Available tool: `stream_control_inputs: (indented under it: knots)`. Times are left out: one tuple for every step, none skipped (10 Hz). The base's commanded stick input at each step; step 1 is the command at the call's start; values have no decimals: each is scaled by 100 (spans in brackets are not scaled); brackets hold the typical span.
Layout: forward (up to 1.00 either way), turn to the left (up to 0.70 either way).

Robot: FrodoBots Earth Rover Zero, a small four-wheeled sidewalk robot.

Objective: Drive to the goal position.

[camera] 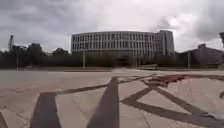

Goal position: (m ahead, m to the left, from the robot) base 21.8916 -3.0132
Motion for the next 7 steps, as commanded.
stream_control_inputs:
  knots:
    - [70, 0]
    - [70, 0]
    - [70, 0]
    - [70, 0]
    - [70, 0]
    - [70, 10]
    - [70, 27]
